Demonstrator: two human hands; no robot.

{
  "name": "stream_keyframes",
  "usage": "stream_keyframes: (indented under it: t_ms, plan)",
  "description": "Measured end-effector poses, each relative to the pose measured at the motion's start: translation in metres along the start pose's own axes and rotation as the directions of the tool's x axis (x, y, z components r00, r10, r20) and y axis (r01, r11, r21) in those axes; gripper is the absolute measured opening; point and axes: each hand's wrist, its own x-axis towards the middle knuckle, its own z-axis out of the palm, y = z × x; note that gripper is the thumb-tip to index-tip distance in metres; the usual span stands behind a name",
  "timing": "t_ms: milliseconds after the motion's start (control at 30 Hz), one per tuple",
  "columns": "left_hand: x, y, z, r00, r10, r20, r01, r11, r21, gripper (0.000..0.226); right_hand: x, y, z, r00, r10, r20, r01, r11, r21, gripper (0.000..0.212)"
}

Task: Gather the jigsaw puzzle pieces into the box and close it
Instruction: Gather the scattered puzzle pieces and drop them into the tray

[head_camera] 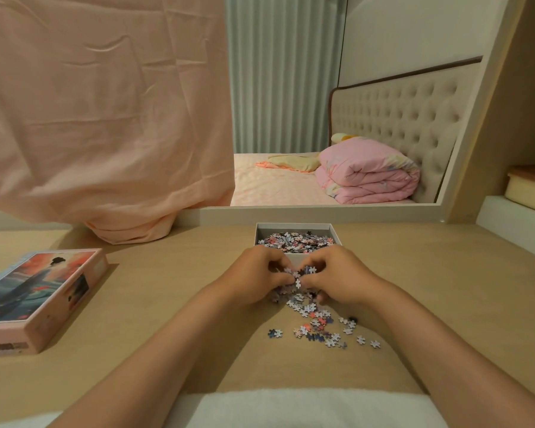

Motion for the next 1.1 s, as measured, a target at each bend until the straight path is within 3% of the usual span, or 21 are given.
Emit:
stream_keyframes:
  t_ms: [200,300,467,600,667,800,867,1033,1100]
  plan:
    - [0.044,0.012,-0.028,0.992,0.002,-0.126,-0.017,0.993,-0.119,0.005,0.037,-0.019,-0.029,0.983,-0.029,-0.179,0.047,0.994,0.098,0.010]
    - [0.067,0.013,-0.037,0.983,-0.005,-0.183,-0.018,0.992,-0.122,0.004,0.062,-0.022,-0.038,0.969,-0.071,-0.235,0.088,0.994,0.063,0.008]
    - [0.080,-0.005,-0.031,0.992,-0.049,-0.118,0.054,0.998,0.039,0.022,0.082,-0.006,-0.041,0.997,-0.040,-0.064,0.026,0.979,-0.202,0.044]
    - [0.068,-0.016,-0.023,0.992,-0.004,-0.124,0.020,0.991,0.132,0.024,0.077,0.008,-0.038,0.986,-0.115,-0.122,0.082,0.965,-0.250,0.036]
    - [0.061,-0.019,-0.018,0.998,0.020,-0.058,-0.008,0.979,0.206,0.025,0.073,0.012,-0.032,0.980,-0.143,-0.137,0.110,0.968,-0.225,0.030]
    - [0.053,-0.021,-0.009,0.996,0.086,0.028,-0.091,0.951,0.297,0.029,0.067,0.013,-0.024,0.985,-0.168,-0.030,0.150,0.937,-0.315,0.023]
    - [0.049,-0.020,-0.011,0.991,0.133,-0.008,-0.125,0.952,0.281,0.029,0.062,0.010,-0.026,0.982,-0.184,-0.028,0.167,0.935,-0.314,0.023]
    - [0.022,-0.010,-0.019,0.944,0.283,-0.171,-0.218,0.921,0.322,0.020,0.034,0.003,-0.040,0.951,-0.254,-0.176,0.208,0.947,-0.243,0.020]
    - [0.008,-0.005,-0.018,0.952,0.278,-0.129,-0.222,0.916,0.334,0.017,0.021,0.002,-0.042,0.963,-0.234,-0.131,0.204,0.957,-0.205,0.019]
